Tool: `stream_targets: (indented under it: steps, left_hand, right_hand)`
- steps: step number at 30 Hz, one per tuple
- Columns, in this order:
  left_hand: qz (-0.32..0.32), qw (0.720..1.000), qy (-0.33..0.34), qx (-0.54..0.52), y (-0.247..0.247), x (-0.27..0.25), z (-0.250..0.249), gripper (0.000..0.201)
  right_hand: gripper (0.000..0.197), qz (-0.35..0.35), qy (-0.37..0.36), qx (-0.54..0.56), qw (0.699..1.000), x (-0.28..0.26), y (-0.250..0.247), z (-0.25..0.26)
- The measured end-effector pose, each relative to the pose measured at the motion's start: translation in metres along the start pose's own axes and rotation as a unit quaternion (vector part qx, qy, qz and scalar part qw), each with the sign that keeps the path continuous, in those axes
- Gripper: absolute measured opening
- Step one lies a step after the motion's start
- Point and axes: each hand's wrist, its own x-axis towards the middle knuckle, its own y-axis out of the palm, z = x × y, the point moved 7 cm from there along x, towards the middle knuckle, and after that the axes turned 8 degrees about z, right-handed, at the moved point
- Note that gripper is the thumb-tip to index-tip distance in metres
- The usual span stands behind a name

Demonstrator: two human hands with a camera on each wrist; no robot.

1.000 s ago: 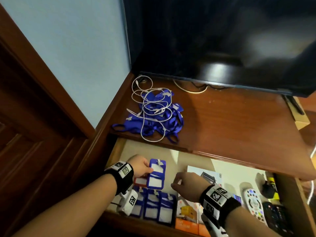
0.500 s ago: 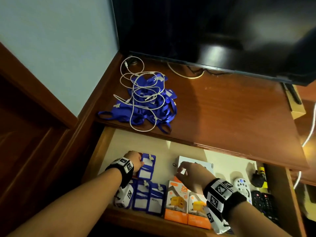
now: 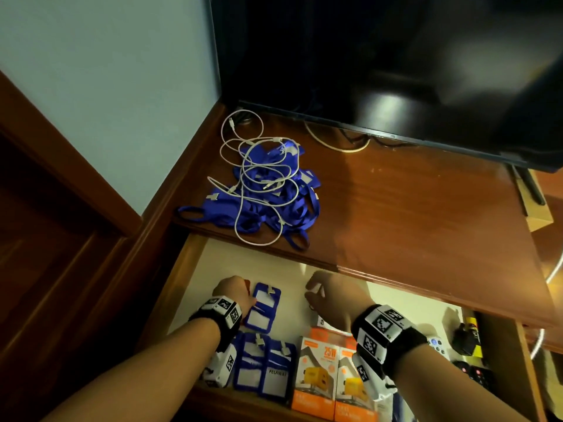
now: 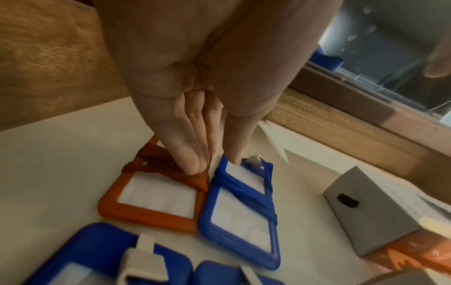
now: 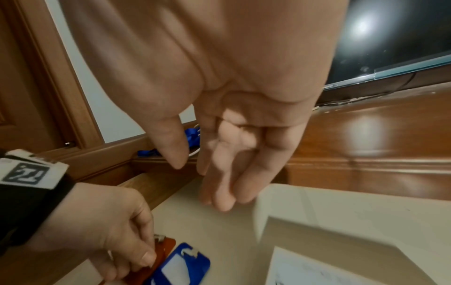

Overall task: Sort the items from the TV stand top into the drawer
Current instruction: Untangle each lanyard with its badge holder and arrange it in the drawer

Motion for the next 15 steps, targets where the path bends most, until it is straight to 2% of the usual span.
stream_targets:
  steps: [6, 9, 11, 13, 14, 15]
  left_hand:
    - [-0.065, 0.989, 0.007, -0.129, -0.029, -0.036, 0.018, 0.032]
    - [-0.122, 0.975, 0.055, -0.175, -0.051, -0.059, 0.025, 0.036]
    - [-0.147, 0.963, 0.088, -0.208, -0.068, -0.072, 0.026, 0.031]
    - [-0.168, 0.959, 0.109, -0.199, -0.087, -0.084, 0.023, 0.018]
    - [-0.181, 0.958, 0.125, -0.185, -0.096, -0.090, 0.018, 0.011]
    - [-0.198, 0.956, 0.146, -0.158, -0.105, -0.095, 0.012, 0.015]
  right_hand:
    - [0.020, -0.118, -0.058, 0.054, 0.990, 0.033, -0.051, 0.024]
    - [0.032, -0.168, -0.034, 0.092, 0.981, 0.056, -0.078, 0.023]
    - [0.046, -0.178, -0.005, 0.105, 0.978, 0.071, -0.091, 0.021]
    - [0.059, -0.162, 0.027, 0.100, 0.981, 0.085, -0.097, 0.020]
    - [0.061, -0.151, 0.037, 0.088, 0.984, 0.090, -0.099, 0.021]
    - [0.059, -0.140, 0.039, 0.071, 0.987, 0.095, -0.100, 0.022]
